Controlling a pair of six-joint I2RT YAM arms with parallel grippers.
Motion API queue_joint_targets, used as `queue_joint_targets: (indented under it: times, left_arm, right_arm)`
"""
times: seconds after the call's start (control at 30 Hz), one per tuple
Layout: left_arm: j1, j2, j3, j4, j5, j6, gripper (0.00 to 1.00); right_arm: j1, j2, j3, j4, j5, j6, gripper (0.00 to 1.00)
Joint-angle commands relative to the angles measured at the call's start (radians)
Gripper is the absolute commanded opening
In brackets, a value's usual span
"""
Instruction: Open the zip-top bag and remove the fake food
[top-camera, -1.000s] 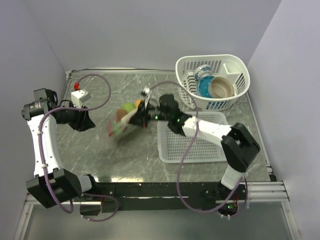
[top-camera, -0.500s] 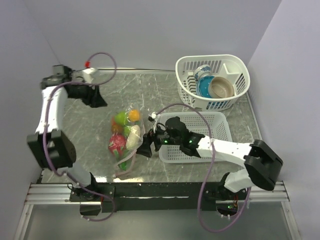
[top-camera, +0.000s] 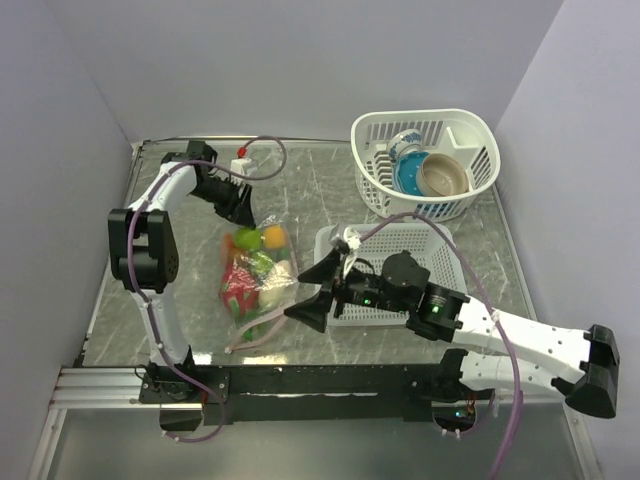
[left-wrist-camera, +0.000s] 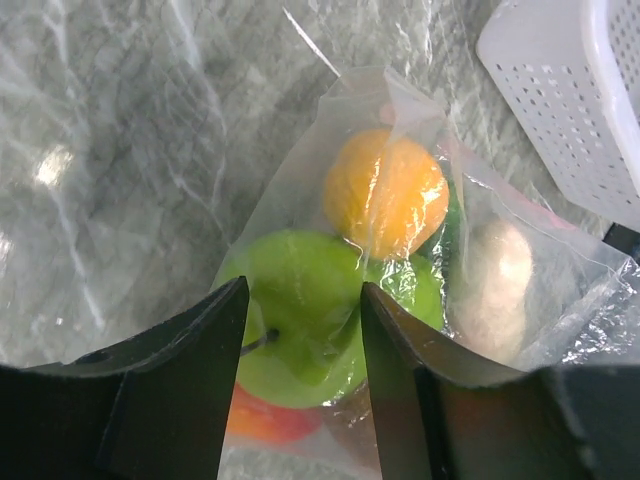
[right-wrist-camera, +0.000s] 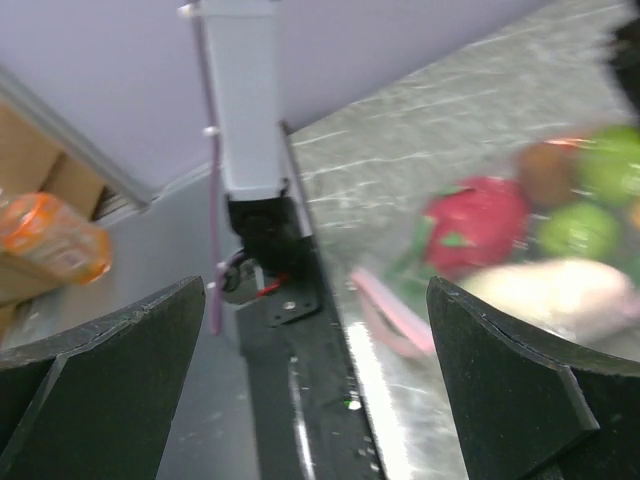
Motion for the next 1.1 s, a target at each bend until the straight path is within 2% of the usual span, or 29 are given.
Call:
queue_joint_targets:
  times: [0.0, 0.03, 0.13, 0.17, 0.23, 0.27, 0.33, 0.47, 0.53, 0.57, 0.63, 0.77, 0.9, 1.0, 1.07]
  left_arm:
    - [-0.059, 0.004, 0.014, 0.083, -0.034, -0.06, 0.54]
    - [-0.079, 0.001, 0.002, 0.121, -0.039, -0.092, 0.53]
    - [-0.108, 0.0, -0.018, 0.226, -0.098, -0.217, 0.37]
    - [-0.115, 0.009, -0.011, 0.242, -0.13, -0.253, 0.21]
    - [-0.122, 0.023, 0.045, 0.226, -0.303, -0.358, 0.04]
    - [-0.117, 0.032, 0.069, 0.204, -0.353, -0.373, 0.01]
    - [-0.082, 0.017, 0.075, 0.173, -0.365, -0.387, 0.01]
    - [-0.016, -0.109, -0.02, 0.19, -0.384, -0.367, 0.3]
    - [0.033, -0.16, -0.086, 0.211, -0.373, -0.342, 0.38]
    - [0.05, -0.167, -0.106, 0.219, -0.359, -0.335, 0.48]
    - [0.09, -0.131, -0.135, 0.226, -0.324, -0.325, 0.51]
    - [0.114, -0.043, -0.057, 0.129, -0.218, -0.315, 0.57]
    - [0.121, -0.072, -0.048, 0.135, -0.188, -0.312, 0.6]
    - [0.156, -0.111, -0.04, 0.103, -0.178, -0.298, 0.62]
    - [0.182, -0.157, -0.032, 0.06, -0.146, -0.287, 0.7]
  right_arm:
    - [0.079, 0.119, 0.008, 0.042, -0.016, 0.023, 1.0]
    - [0.091, 0.151, 0.007, 0.062, -0.019, 0.023, 1.0]
    - [0.114, 0.199, 0.005, 0.085, -0.022, 0.015, 1.0]
    - [0.116, 0.208, 0.002, 0.086, -0.028, 0.009, 1.0]
    - [0.117, 0.236, -0.001, 0.085, -0.018, -0.005, 1.0]
    - [0.117, 0.247, 0.001, 0.082, -0.007, -0.011, 1.0]
    - [0.117, 0.283, 0.004, 0.086, 0.008, -0.02, 1.0]
    - [0.117, 0.358, 0.021, 0.106, -0.019, -0.02, 1.0]
    - [0.117, 0.397, 0.024, 0.131, -0.053, -0.008, 0.98]
    - [0.117, 0.409, 0.03, 0.134, -0.056, -0.006, 0.96]
    - [0.117, 0.44, 0.031, 0.138, -0.062, -0.005, 0.91]
    - [0.117, 0.464, 0.031, 0.125, 0.003, -0.014, 0.89]
    - [0.113, 0.467, 0.031, 0.105, 0.109, -0.037, 0.84]
    - [0.094, 0.457, 0.048, 0.071, 0.212, -0.041, 0.74]
    - [0.081, 0.435, 0.03, 0.077, 0.243, -0.032, 0.68]
